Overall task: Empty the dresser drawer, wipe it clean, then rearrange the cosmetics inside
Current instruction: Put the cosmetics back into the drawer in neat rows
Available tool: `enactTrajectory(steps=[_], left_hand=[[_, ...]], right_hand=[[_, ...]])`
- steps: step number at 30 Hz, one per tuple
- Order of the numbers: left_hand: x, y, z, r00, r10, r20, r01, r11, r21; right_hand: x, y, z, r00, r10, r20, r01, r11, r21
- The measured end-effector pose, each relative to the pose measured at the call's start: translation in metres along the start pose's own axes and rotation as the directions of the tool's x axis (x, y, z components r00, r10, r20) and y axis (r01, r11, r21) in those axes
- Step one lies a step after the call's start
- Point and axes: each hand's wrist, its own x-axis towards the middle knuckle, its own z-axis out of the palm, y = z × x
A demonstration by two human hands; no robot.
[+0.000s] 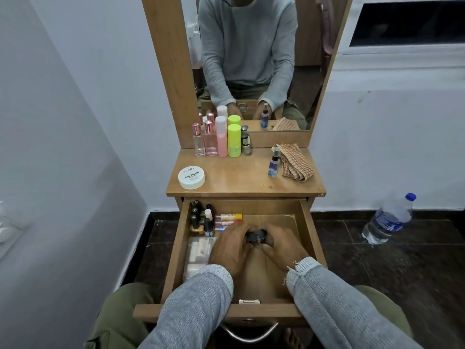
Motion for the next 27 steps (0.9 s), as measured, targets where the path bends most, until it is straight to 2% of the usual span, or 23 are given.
enactTrajectory(steps=[7,11,17,27], left_hand=[[0.013,-0.002,-0.003,0.993,-0.081,-0.08,0.089,0.991,0.097],[0.026,0.0,-0.001,0.976,-0.175,-0.128,0.181,0.983,0.035],[0.045,0.0,0.003,0.948,-0.249,-0.199,0.241,0.968,-0.063],[0.059,0.0,0.01,0.901,-0.355,-0.248,0.322,0.933,-0.163]], right_hand=[[0.011,0.001,0.006,0.997,0.05,-0.056,-0.045,0.995,0.09],[0.024,0.001,0.011,0.989,0.094,-0.11,-0.079,0.988,0.13],[0.047,0.002,0.017,0.965,0.147,-0.217,-0.108,0.977,0.185],[0.064,0.005,0.026,0.916,0.292,-0.275,-0.204,0.929,0.309]])
